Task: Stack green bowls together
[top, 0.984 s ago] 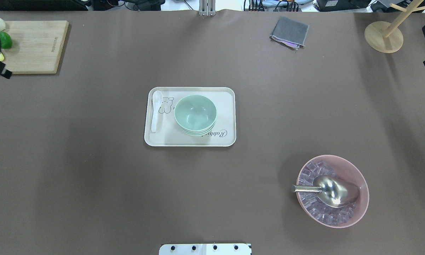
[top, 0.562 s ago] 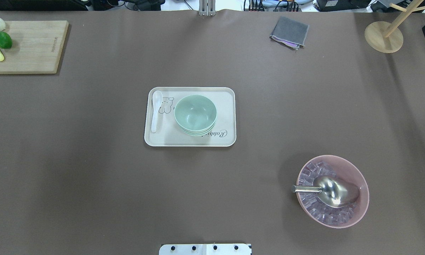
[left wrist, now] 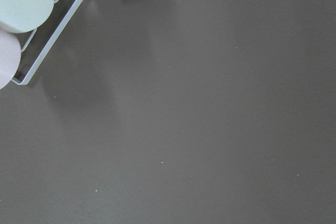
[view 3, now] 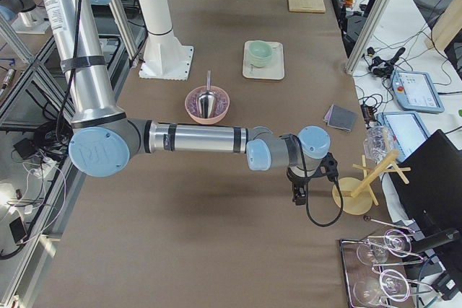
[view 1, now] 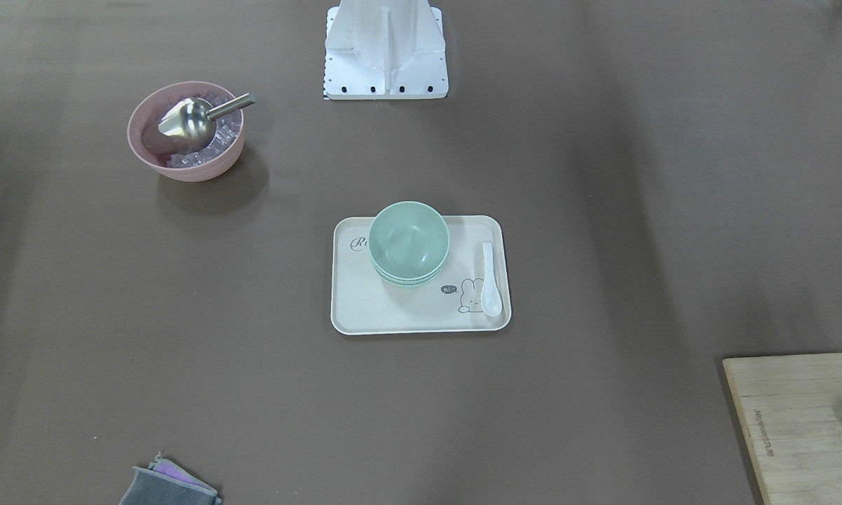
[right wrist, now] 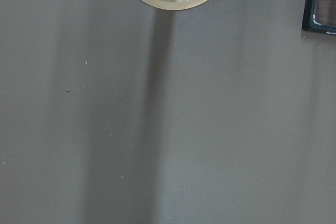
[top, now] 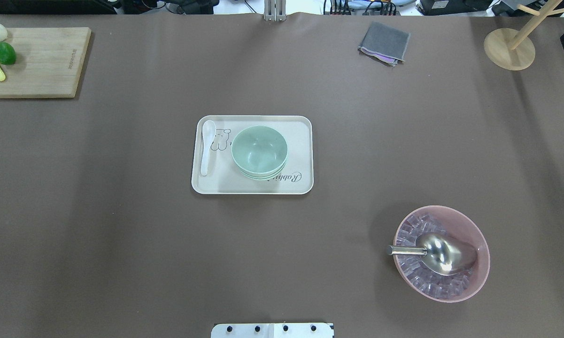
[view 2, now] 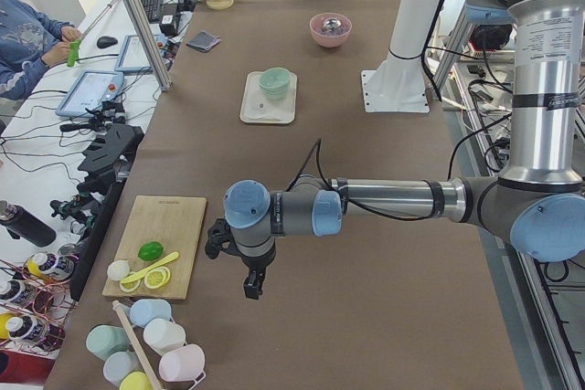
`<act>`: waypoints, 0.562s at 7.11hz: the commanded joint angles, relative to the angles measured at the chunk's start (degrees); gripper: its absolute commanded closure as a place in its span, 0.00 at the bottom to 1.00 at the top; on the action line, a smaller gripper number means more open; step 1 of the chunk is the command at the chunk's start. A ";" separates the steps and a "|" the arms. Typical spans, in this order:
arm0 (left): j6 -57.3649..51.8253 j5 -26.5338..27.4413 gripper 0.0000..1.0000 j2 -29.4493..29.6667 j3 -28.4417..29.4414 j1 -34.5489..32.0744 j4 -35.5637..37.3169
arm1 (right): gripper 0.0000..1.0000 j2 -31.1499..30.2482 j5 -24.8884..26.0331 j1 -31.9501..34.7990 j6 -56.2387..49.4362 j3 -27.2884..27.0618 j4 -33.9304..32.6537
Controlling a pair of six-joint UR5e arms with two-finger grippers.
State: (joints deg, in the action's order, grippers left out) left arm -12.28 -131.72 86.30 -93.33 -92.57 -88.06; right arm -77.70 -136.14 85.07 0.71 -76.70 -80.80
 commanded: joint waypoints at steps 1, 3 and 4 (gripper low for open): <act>1.47 -0.03 0.01 -0.60 -0.27 -0.06 -0.71 | 0.00 -0.09 0.00 0.01 0.00 -0.11 0.03; 1.55 -0.11 0.01 0.18 -0.45 -0.06 -0.54 | 0.00 0.96 1.13 0.01 0.52 -0.90 -0.23; 1.55 -0.11 0.01 0.36 -0.62 -0.06 -0.01 | 0.00 1.58 1.14 0.01 0.87 -0.90 -1.02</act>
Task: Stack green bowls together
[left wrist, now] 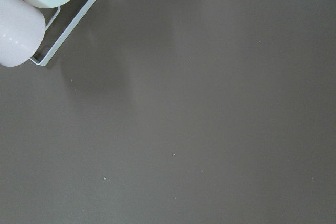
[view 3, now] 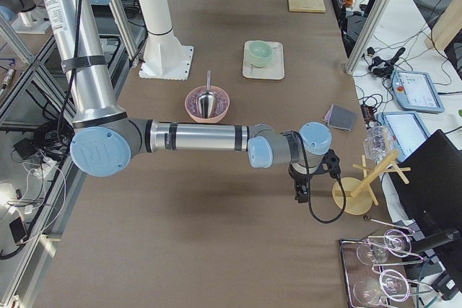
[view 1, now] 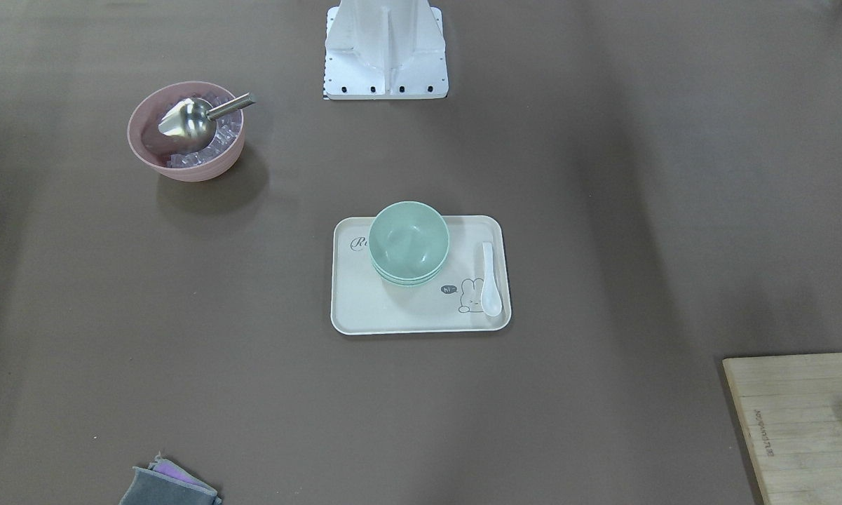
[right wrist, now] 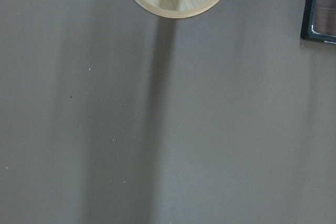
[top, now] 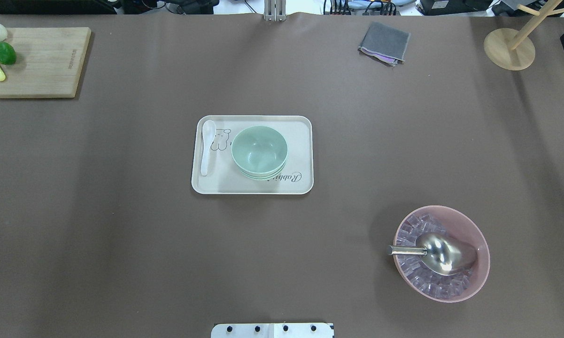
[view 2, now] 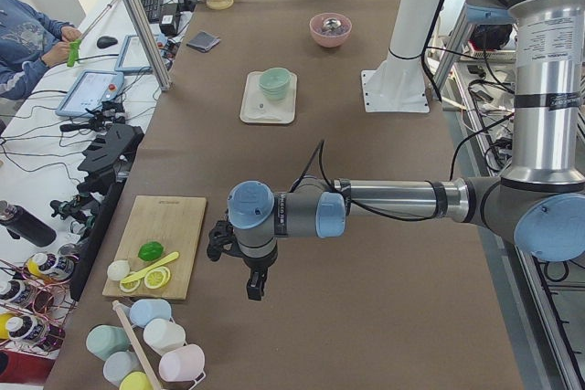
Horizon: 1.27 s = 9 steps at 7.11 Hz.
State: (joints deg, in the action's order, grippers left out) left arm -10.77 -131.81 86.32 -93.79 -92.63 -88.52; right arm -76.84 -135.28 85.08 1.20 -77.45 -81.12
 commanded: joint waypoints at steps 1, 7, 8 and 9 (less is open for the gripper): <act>0.04 -0.03 0.01 0.25 -0.51 -0.09 0.54 | 0.00 0.73 0.37 0.00 0.38 -0.25 -0.80; 3.46 -4.21 0.01 -0.45 -0.08 0.00 0.28 | 0.00 0.55 0.55 0.00 0.38 -0.25 -0.62; 3.73 -6.51 0.01 -0.72 -0.43 -0.09 0.37 | 0.00 0.73 0.20 0.00 0.38 -0.60 -0.62; 4.08 -6.53 0.01 -0.72 -0.34 -0.09 0.37 | 0.00 0.29 0.11 0.00 0.47 -1.38 -0.71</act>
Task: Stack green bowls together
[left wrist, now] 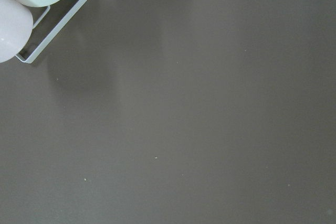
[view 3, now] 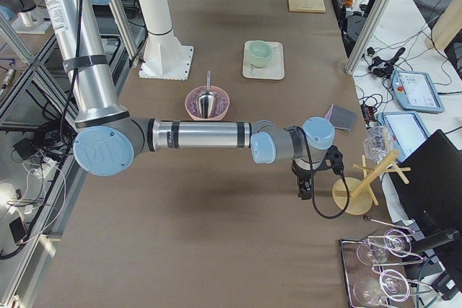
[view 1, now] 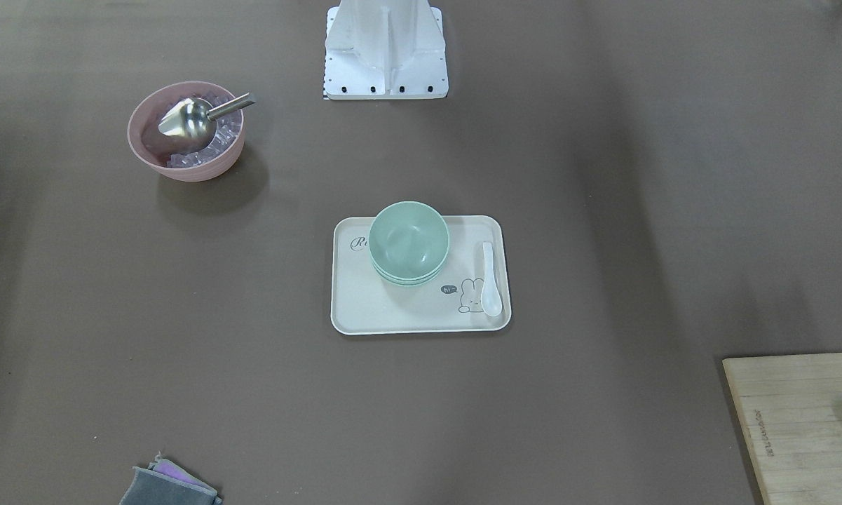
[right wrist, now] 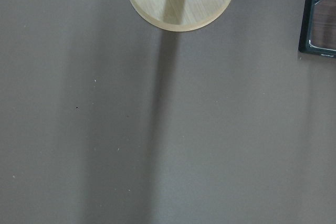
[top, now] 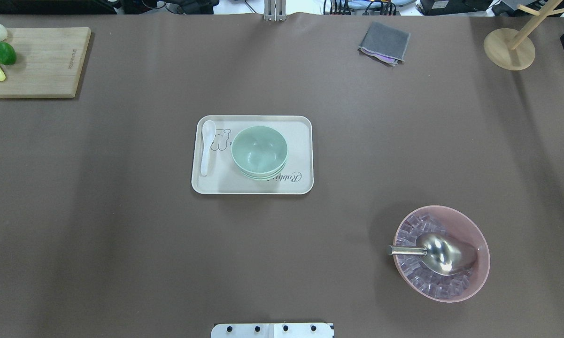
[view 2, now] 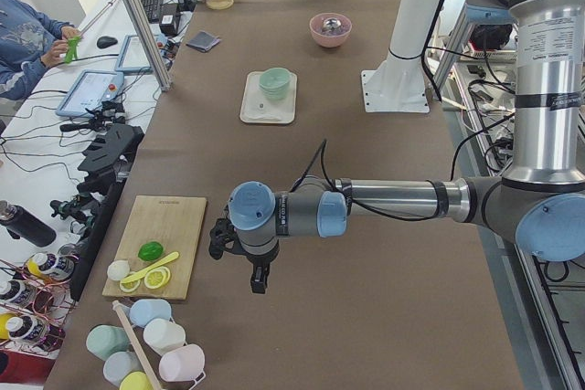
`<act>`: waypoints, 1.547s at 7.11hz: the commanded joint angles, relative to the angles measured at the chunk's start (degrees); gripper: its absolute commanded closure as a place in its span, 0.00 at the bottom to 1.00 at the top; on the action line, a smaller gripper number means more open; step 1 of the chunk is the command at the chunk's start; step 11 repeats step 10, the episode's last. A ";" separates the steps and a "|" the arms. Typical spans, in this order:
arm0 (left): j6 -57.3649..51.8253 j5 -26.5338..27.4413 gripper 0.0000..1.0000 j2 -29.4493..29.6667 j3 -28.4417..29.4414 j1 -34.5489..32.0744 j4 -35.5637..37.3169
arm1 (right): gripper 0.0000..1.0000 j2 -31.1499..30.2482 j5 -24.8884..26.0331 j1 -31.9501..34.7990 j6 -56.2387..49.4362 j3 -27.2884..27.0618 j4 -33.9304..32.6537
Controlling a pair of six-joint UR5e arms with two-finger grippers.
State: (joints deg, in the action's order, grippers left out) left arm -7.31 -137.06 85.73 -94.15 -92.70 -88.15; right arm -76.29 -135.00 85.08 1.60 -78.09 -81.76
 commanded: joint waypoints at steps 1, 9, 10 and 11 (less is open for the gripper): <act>0.63 -1.27 0.01 -0.12 0.10 -0.03 0.00 | 0.00 -0.35 0.08 0.00 -0.02 -0.57 -0.07; 8.02 -1.62 0.01 -0.04 -0.94 -0.03 -0.62 | 0.00 -0.35 0.96 0.00 -0.02 -0.13 -0.07; 8.02 -1.63 0.01 -0.12 -1.13 -0.03 -0.62 | 0.00 -0.35 0.96 0.00 0.07 -0.56 -0.07; 8.02 -1.63 0.01 -0.12 -1.13 -0.03 -0.62 | 0.00 -0.35 0.96 0.00 0.07 -0.56 -0.07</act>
